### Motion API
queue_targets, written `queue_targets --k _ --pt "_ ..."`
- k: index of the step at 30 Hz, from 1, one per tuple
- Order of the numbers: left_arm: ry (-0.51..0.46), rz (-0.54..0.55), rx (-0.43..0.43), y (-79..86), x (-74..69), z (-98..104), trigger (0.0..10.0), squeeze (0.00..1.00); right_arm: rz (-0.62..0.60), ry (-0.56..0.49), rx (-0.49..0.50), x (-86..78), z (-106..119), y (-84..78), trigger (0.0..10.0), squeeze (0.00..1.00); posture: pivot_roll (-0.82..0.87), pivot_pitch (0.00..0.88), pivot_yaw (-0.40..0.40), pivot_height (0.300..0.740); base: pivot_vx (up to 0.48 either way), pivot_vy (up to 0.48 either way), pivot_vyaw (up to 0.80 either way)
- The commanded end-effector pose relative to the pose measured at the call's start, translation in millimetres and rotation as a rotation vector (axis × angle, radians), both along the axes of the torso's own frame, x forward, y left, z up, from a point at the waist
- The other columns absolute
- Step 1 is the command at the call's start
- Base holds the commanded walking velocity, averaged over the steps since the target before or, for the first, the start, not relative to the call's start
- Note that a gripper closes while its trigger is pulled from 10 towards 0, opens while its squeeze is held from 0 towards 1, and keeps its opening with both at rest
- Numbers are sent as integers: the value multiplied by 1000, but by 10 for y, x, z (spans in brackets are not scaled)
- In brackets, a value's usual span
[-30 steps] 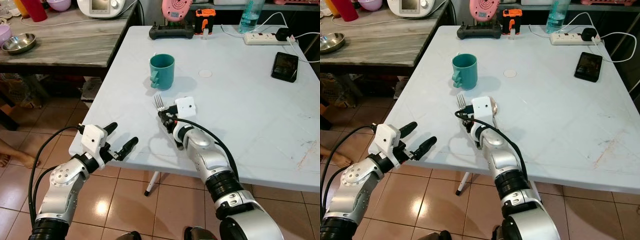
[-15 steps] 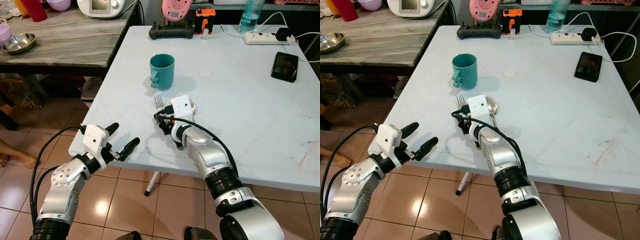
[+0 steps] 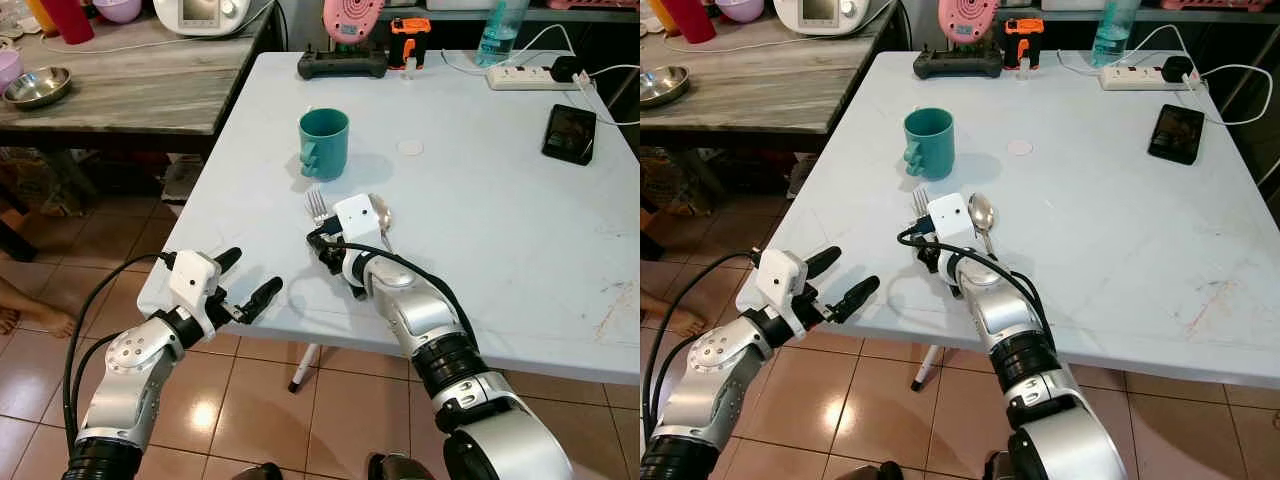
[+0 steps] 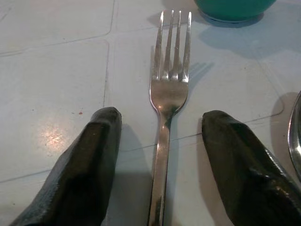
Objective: Setting the table
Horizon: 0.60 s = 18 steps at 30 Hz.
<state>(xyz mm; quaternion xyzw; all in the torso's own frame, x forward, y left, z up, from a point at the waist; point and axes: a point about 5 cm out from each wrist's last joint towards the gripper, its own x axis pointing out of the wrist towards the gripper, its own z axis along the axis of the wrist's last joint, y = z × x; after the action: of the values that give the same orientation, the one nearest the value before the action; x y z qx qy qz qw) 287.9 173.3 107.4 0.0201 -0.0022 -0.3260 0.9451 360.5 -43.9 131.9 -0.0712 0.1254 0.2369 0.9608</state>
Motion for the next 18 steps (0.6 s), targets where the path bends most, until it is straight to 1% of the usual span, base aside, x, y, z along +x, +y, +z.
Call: queue_targets --k 1,8,17,18 --pt "5 -10 11 3 -27 1 10000 0 -2 101 -37 -72 -210 -8 0 0 -178 163 71 740 0 0 0" --pt "6 -14 12 -2 -25 3 10000 0 -30 117 -50 -65 -251 -96 0 0 -180 164 72 740 0 0 0" --pt "11 -21 15 -2 -38 -4 10000 0 -40 132 -44 -82 -289 -138 0 0 -181 165 74 740 0 0 0" --pt "12 -36 7 -14 -48 3 10000 0 -42 136 -43 -89 -301 -144 0 0 -179 164 73 740 0 0 0"
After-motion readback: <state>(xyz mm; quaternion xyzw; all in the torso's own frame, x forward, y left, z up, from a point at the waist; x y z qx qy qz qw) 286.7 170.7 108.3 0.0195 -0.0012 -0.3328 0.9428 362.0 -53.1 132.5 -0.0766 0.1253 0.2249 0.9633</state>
